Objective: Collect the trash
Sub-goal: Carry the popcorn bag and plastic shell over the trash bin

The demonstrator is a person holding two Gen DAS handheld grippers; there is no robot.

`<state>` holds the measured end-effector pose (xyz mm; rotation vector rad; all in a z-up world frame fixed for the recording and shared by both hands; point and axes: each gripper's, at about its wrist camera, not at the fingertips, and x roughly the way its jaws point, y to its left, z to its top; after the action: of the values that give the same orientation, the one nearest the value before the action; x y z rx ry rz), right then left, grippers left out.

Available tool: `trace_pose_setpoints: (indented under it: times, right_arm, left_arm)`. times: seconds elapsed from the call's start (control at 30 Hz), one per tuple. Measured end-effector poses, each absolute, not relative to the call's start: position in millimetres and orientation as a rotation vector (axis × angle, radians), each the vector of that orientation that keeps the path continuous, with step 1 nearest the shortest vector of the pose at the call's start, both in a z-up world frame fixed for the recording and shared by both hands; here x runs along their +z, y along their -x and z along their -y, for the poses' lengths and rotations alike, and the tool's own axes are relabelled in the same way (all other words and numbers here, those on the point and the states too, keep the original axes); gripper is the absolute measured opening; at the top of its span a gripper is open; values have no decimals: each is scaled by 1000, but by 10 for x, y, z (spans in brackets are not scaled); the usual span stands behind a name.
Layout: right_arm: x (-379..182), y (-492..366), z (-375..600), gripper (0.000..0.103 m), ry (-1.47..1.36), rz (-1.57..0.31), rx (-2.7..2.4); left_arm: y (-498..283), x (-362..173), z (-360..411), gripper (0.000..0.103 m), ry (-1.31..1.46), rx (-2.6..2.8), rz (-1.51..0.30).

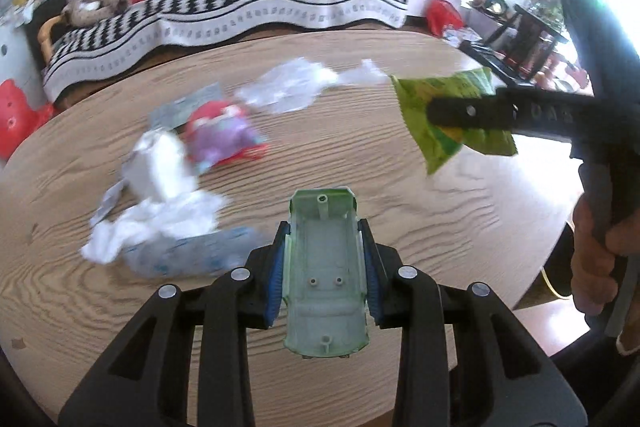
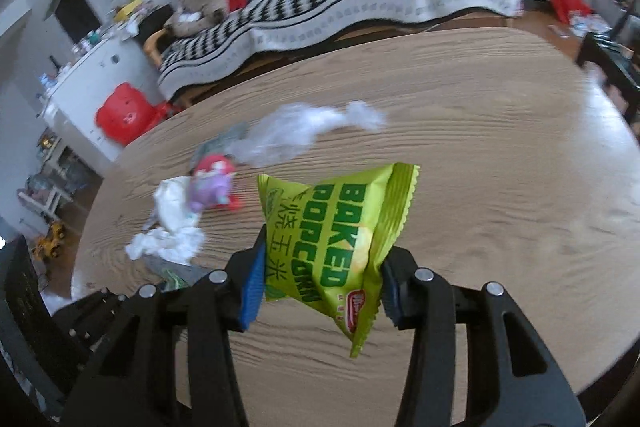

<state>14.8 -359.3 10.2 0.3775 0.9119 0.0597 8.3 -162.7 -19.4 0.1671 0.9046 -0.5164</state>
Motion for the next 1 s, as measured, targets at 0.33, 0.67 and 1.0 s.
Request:
trace_pose_setpoints:
  times: [0.33, 0.67, 1.0]
  right_arm:
    - [204, 923, 4773, 48, -412, -841, -189]
    - [-1, 2119, 5948, 48, -514, -810, -450]
    - [-556, 3109, 6806, 48, -689, -843, -649]
  left_arm:
    - [287, -82, 2902, 32, -213, -721, -884]
    - [872, -241, 4226, 32, -252, -975, -882]
    - [1322, -607, 5137, 32, -289, -1137, -946]
